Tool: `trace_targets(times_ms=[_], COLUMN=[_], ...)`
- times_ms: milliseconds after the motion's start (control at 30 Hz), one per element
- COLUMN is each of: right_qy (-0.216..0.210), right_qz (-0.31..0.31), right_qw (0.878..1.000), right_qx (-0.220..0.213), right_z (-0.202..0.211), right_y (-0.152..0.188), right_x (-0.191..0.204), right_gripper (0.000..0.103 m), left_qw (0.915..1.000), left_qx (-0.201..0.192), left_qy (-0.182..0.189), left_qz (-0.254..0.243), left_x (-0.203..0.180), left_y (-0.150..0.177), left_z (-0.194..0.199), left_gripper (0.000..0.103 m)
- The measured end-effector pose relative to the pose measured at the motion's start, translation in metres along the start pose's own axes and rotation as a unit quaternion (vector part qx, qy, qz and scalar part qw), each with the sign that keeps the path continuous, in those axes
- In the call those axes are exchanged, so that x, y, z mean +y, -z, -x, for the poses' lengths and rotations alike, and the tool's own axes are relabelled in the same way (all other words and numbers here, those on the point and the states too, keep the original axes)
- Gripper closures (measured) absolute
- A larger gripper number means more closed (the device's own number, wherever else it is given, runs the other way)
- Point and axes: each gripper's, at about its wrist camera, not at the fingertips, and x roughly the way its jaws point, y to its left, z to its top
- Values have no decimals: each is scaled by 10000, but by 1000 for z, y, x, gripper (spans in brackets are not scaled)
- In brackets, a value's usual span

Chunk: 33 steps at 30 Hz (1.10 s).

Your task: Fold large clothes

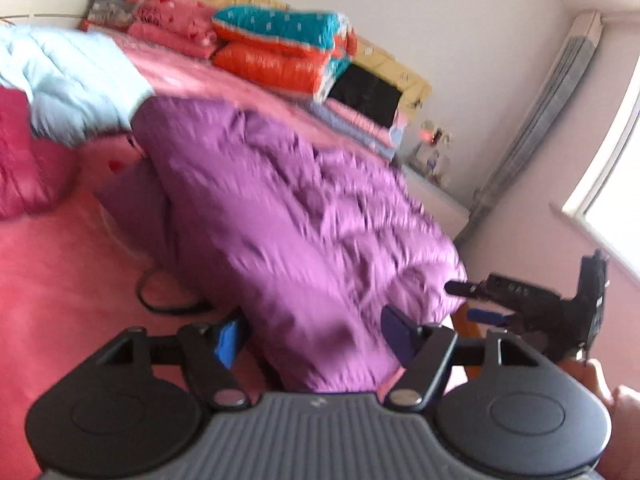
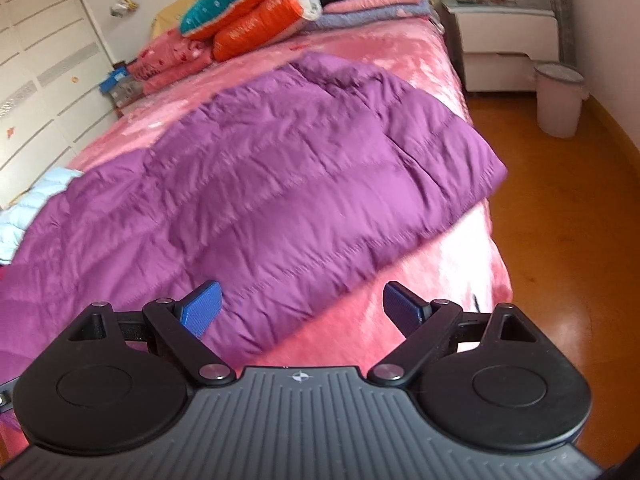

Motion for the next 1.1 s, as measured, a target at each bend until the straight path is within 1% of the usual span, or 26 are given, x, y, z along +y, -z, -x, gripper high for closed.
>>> trace_targets(times_ms=[67, 133, 200, 267, 333, 367, 400, 433, 467, 500, 533, 567, 667, 733, 833, 933, 1100], right_qy=[-44, -78, -92, -128, -154, -162, -180, -210, -237, -253, -270, -291, -356, -372, -397, -409, -444], right_qz=[85, 138, 140, 97, 59, 51, 40, 46, 76, 120, 165, 195, 220, 200, 110, 36, 56], right_qw=[9999, 9997, 9996, 9997, 9997, 9997, 9996, 9996, 9994, 9993, 9992, 9990, 9986, 9985, 9985, 9984, 9978], right_qx=[-104, -182, -213, -200, -191, -192, -196, -208, -221, -233, -254, -278, -314, -346, -362, -393, -490], right_z=[-2, -5, -9, -12, -14, -14, -14, -12, -10, -8, -6, -4, 0, 2, 3, 2, 4], right_y=[-5, -9, -10, -9, -6, -5, -4, -4, -3, -3, -2, -1, 1, 2, 4, 2, 3], right_x=[5, 8, 12, 11, 11, 11, 11, 10, 11, 12, 12, 13, 12, 11, 6, 2, 0], right_gripper=[0, 0, 0, 0, 0, 0, 0, 0, 0, 0, 0, 0, 0, 0, 0, 0, 0], left_qw=[9995, 9977, 9937, 9898, 9868, 9848, 9820, 9785, 9746, 9716, 9704, 9698, 9678, 9675, 9699, 9698, 9701], left_qx=[-235, -418, -594, -648, -583, -560, -522, -480, -441, -418, -416, -408, -374, -363, -328, -267, -265], left_qy=[14, 30, -61, -28, -37, -30, 99, 137, 95, 70, 18, -61, -287, -457, -759, -1047, -1305], left_qz=[195, 527, 948, 1271, 1513, 1642, 1812, 2001, 2194, 2327, 2380, 2403, 2471, 2460, 2291, 2185, 2027], left_x=[14, 24, 40, 51, 57, 61, 67, 73, 77, 80, 81, 81, 78, 74, 61, 51, 49], left_y=[-9, -17, -27, -37, -45, -49, -54, -56, -61, -64, -64, -63, -55, -49, -36, -25, -16], left_z=[13, 17, 19, 10, -6, -15, -26, -31, -42, -50, -53, -55, -54, -46, -33, -28, -26], left_gripper=[24, 23, 23, 22, 23, 26, 29, 41, 55, 62, 75, 81, 91, 93, 94, 94, 93])
